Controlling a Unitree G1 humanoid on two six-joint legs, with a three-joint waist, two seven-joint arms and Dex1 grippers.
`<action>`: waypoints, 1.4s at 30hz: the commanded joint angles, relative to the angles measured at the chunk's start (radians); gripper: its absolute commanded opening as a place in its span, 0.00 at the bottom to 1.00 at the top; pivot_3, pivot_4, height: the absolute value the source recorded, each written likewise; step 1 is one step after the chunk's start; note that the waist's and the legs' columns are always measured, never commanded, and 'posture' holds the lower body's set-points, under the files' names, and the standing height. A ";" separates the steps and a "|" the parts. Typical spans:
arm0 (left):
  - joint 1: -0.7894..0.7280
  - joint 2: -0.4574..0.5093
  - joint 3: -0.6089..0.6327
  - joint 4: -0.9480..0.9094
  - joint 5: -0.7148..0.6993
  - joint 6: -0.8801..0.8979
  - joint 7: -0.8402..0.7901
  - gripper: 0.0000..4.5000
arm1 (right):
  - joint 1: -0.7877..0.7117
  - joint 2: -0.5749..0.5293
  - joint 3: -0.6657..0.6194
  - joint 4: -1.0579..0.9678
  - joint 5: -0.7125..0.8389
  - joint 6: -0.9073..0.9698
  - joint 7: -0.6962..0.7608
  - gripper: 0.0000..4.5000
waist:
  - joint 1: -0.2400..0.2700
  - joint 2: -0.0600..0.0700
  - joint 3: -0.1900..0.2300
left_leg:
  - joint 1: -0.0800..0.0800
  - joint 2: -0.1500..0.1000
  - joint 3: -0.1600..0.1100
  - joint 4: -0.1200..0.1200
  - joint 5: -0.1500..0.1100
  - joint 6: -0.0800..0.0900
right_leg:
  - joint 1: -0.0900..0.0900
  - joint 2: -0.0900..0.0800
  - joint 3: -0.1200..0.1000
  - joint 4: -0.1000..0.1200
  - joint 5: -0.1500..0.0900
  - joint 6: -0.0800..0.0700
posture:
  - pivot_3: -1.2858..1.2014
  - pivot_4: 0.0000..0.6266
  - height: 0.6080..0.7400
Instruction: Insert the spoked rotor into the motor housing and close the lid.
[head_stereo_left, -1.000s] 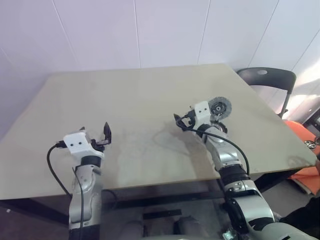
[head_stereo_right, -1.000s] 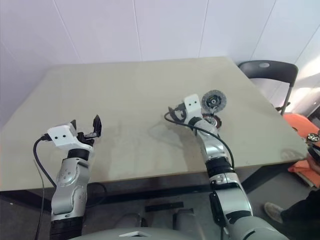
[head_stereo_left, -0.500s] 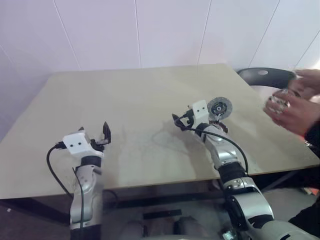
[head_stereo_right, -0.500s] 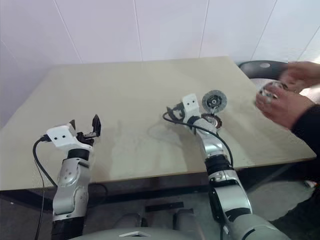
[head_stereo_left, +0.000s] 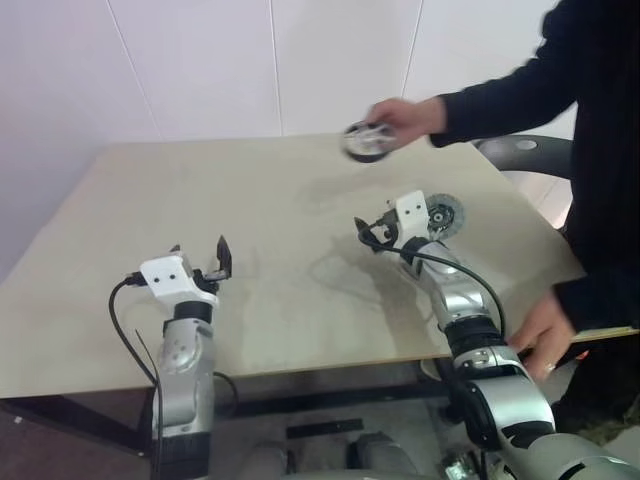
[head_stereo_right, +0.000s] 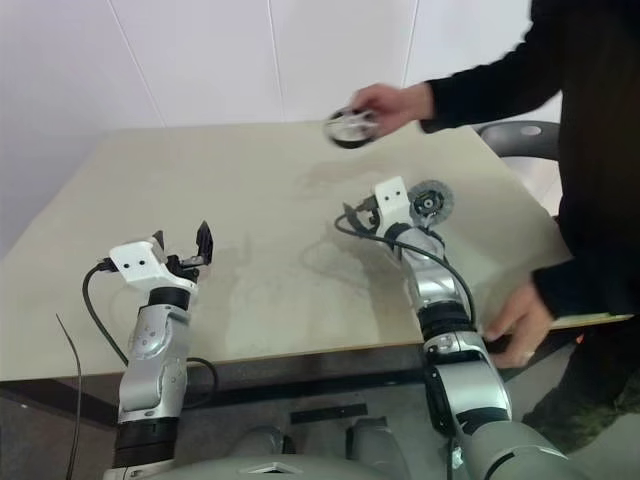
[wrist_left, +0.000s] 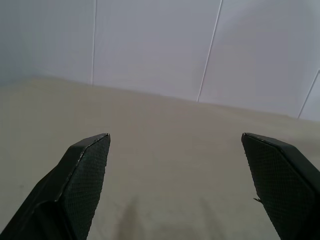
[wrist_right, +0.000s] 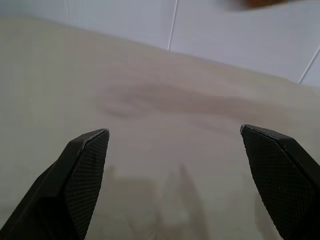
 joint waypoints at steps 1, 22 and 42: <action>-0.016 -0.006 -0.019 -0.011 0.001 -0.026 -0.013 0.99 | 0.016 -0.021 -0.020 -0.087 0.007 0.004 -0.006 0.99 | 0.001 0.000 0.000 | 0.000 0.000 0.000 0.000 0.000 0.000 | 0.000 0.000 0.000 0.000 0.000 0.000 | 0.52 0.00 1.00; 0.046 -0.006 -0.020 -0.070 0.003 -0.003 -0.007 0.99 | 0.053 -0.020 -0.015 -0.142 0.007 0.049 -0.017 0.99 | 0.000 0.000 0.000 | 0.000 0.000 0.000 0.000 0.000 0.000 | 0.000 0.000 0.000 0.000 0.000 0.000 | 0.52 0.00 1.00; 0.012 0.044 -0.003 -0.055 -0.005 0.025 -0.027 0.99 | 0.078 0.001 -0.048 -0.133 0.002 -0.099 -0.124 0.99 | 0.001 0.000 0.000 | 0.000 0.000 0.000 0.000 0.000 0.000 | 0.000 0.000 0.000 0.000 0.000 0.000 | 0.52 0.00 1.00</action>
